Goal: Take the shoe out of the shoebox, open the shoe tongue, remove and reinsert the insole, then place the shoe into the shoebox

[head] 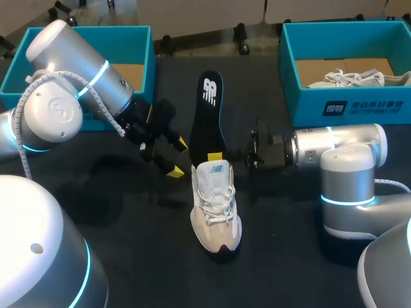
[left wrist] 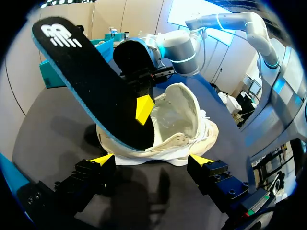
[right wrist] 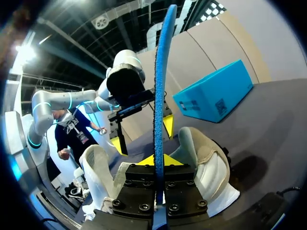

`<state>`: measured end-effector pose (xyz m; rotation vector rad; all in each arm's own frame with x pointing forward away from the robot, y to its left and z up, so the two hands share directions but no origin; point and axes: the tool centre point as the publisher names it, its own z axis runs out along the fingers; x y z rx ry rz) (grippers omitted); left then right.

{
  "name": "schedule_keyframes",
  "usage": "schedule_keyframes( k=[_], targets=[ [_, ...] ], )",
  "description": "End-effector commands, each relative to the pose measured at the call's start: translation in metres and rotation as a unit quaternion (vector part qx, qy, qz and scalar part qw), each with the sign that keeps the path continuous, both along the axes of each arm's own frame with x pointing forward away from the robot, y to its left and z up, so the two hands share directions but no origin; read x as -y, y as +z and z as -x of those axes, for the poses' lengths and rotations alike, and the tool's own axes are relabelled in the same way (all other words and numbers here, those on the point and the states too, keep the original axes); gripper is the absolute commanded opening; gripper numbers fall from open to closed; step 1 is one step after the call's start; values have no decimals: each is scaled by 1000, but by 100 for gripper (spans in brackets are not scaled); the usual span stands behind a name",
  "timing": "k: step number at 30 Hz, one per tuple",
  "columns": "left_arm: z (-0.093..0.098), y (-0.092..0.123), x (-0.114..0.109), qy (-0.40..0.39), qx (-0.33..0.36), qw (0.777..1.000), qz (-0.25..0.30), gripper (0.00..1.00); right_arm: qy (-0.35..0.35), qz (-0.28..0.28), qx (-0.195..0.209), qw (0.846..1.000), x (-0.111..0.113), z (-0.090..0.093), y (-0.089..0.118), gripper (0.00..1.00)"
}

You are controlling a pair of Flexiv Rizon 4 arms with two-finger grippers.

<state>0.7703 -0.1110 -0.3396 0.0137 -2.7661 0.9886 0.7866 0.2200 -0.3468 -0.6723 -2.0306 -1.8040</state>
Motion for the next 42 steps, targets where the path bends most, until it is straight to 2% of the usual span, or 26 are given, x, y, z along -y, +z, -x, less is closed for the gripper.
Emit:
schedule_keyframes(
  k=[1,13,20,21,22,23,25,29,42],
  targets=[
    [0,-1,1,0,0,1000,-2,100,1,4,-10,1000,-3,4,-8,0],
    [0,-1,1,0,0,1000,-2,100,-9,13,-30,999,-2,14,-14,0],
    [0,-1,1,0,0,1000,-2,100,-18,20,-26,999,2,14,-10,0],
    [0,-1,1,0,0,1000,-2,100,-19,20,-25,999,3,13,-10,6],
    [0,-1,1,0,0,1000,-2,100,-19,21,-25,999,3,12,-9,20],
    [0,-1,1,0,0,1000,-2,100,-19,22,-24,999,3,12,-9,29],
    [0,-1,1,0,0,1000,-2,100,-20,23,-23,999,3,11,-8,36],
    [0,-1,1,0,0,1000,-2,100,-19,25,-22,999,3,9,-7,32],
    [0,-1,1,0,0,1000,-2,100,-17,33,-11,999,4,2,0,36]
  ],
)
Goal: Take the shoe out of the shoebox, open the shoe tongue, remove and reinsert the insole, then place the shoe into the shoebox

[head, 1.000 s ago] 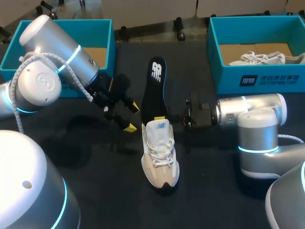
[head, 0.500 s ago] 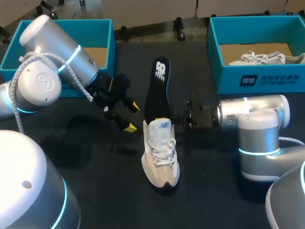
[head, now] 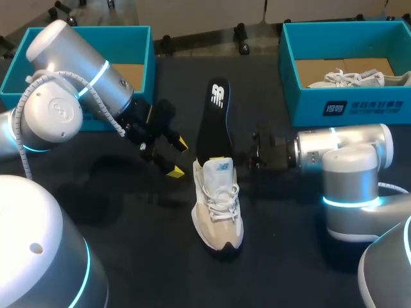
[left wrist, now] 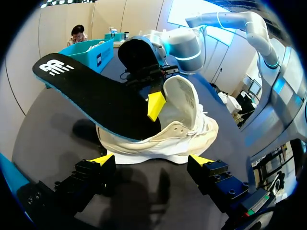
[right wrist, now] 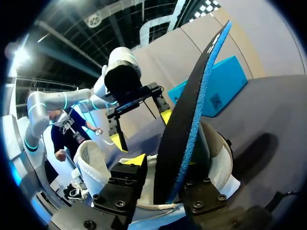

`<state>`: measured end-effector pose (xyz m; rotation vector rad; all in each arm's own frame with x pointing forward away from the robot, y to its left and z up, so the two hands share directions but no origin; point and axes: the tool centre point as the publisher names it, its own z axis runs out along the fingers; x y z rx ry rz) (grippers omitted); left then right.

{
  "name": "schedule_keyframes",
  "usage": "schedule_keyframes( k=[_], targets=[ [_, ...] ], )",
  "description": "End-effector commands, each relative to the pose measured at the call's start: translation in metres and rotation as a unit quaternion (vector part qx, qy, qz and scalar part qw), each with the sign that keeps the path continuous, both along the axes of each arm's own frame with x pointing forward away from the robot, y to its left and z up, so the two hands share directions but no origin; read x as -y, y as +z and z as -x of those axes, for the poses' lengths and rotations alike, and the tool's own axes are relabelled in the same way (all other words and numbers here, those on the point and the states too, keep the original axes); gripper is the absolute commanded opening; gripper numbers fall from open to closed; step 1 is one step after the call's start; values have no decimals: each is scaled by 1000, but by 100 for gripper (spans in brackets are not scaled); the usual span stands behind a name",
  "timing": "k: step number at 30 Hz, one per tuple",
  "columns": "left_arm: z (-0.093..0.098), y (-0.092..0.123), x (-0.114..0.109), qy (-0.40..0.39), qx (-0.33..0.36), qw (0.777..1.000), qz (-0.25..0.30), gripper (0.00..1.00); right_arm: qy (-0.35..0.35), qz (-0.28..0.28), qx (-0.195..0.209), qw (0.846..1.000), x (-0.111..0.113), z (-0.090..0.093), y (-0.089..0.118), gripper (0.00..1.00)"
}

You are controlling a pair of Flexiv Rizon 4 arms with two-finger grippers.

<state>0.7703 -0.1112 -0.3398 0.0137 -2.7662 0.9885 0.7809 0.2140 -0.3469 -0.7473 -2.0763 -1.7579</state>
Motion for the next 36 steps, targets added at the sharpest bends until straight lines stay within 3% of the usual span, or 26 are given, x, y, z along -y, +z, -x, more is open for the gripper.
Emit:
schedule_keyframes(
  k=[1,4,8,11,16,17,18,36],
  targets=[
    [0,-1,1,0,0,1000,-2,100,2,4,0,1000,-2,-4,0,37],
    [0,-1,1,0,0,1000,-2,100,2,4,0,1000,-2,-5,0,34],
    [0,-1,1,0,0,1000,-2,100,2,3,2,1000,-3,-7,0,40],
    [0,-1,1,0,0,1000,-2,100,1,4,3,1000,-3,-7,-1,38],
    [0,-1,1,0,0,1000,-2,100,-2,3,2,1000,-2,-7,-3,23],
    [0,-1,1,0,0,1000,-2,100,-3,3,2,1000,-2,-7,-4,16],
    [0,-1,1,0,0,1000,-2,100,-3,3,1,1000,-3,-6,-4,0],
    [0,-1,1,0,0,1000,-2,100,-11,22,-9,1000,-5,11,-25,0]
  ],
)
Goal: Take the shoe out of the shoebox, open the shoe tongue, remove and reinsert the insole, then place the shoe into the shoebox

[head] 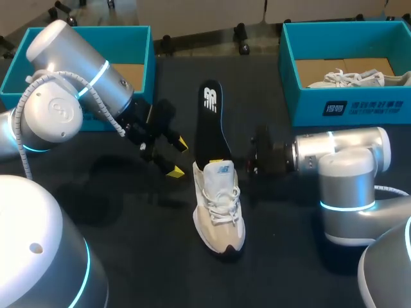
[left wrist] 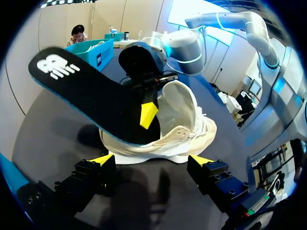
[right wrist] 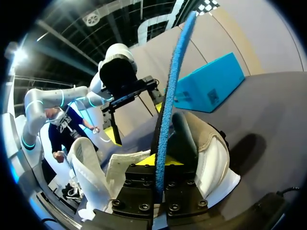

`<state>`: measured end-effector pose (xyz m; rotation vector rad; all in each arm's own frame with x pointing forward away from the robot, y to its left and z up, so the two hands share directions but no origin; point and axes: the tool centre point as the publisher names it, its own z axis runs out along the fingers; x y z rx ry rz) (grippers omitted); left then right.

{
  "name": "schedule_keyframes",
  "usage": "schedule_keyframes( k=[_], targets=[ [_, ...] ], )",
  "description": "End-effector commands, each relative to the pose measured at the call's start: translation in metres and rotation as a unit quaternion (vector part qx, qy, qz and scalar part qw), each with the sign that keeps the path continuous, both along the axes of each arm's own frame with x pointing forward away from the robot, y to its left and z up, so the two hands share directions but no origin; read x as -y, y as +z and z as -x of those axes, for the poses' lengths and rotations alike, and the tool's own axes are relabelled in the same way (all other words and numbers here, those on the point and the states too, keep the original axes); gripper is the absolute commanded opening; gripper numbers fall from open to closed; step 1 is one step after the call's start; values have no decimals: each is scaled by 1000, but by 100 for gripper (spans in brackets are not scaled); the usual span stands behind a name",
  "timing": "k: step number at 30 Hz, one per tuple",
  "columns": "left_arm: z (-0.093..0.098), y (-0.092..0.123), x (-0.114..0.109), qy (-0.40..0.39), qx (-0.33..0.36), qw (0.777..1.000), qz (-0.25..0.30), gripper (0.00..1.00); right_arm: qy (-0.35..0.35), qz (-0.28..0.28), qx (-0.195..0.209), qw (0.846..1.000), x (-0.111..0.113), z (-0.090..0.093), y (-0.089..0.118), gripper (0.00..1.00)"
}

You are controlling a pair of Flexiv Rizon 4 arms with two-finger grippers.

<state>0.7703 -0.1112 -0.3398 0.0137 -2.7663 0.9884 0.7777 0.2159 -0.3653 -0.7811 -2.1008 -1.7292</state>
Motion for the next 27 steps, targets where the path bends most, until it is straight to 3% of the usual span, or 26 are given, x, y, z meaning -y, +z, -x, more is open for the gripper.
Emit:
schedule_keyframes(
  k=[1,9,11,13,27],
  targets=[
    [0,-1,1,0,0,1000,-2,100,-5,7,-4,1000,-3,10,-7,0],
    [0,-1,1,0,0,1000,-2,100,-11,10,-5,1000,-1,13,-6,0],
    [0,-1,1,0,0,1000,-2,100,-12,11,-2,1000,-1,11,-4,21],
    [0,-1,1,0,0,1000,-2,100,-12,14,2,1000,-2,9,-2,29],
    [0,-1,1,0,0,1000,-2,100,-15,30,26,999,0,2,6,41]
  ],
)
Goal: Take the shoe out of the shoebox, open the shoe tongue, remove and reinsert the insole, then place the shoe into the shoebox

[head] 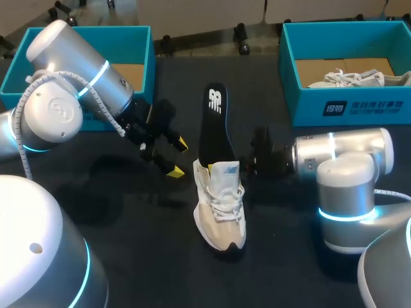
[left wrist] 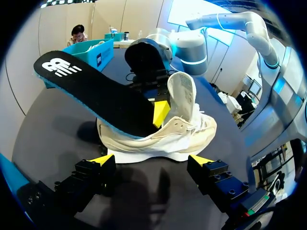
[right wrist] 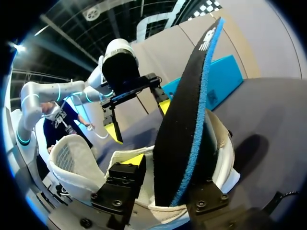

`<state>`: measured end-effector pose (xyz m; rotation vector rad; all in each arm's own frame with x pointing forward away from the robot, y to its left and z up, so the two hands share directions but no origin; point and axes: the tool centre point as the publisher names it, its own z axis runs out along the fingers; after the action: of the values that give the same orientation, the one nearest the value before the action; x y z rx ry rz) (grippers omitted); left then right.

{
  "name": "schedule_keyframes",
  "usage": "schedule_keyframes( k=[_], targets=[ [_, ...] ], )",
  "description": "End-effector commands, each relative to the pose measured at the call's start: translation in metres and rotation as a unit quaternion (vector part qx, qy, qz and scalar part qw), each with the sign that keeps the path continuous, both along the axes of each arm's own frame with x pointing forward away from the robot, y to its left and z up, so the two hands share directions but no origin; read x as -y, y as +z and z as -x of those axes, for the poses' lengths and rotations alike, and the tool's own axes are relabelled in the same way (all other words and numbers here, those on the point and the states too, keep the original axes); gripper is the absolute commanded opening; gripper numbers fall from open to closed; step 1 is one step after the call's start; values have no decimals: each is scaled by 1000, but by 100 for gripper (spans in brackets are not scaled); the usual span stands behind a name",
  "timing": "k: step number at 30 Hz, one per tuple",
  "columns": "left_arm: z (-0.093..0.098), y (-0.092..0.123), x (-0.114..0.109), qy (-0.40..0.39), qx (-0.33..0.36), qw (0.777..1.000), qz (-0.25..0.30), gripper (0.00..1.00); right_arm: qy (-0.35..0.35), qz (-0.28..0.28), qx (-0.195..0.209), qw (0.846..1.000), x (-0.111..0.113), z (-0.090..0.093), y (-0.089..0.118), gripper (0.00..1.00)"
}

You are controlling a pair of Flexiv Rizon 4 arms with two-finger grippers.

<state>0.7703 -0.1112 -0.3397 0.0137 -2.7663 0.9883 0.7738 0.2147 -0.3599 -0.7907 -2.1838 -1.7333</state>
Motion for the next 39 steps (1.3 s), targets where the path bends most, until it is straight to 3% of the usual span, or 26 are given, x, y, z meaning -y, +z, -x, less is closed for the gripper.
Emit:
schedule_keyframes(
  k=[1,27,32,39],
  targets=[
    [0,-1,1,0,0,1000,-2,100,-2,5,2,1000,-1,-2,1,42],
    [0,-1,1,0,0,1000,-2,100,-2,13,23,1000,-1,-10,8,47],
    [0,-1,1,0,0,1000,-2,100,-4,11,26,1000,-2,-11,6,40],
    [0,-1,1,0,0,1000,-2,100,-4,13,39,999,-5,-14,11,46]
  ],
)
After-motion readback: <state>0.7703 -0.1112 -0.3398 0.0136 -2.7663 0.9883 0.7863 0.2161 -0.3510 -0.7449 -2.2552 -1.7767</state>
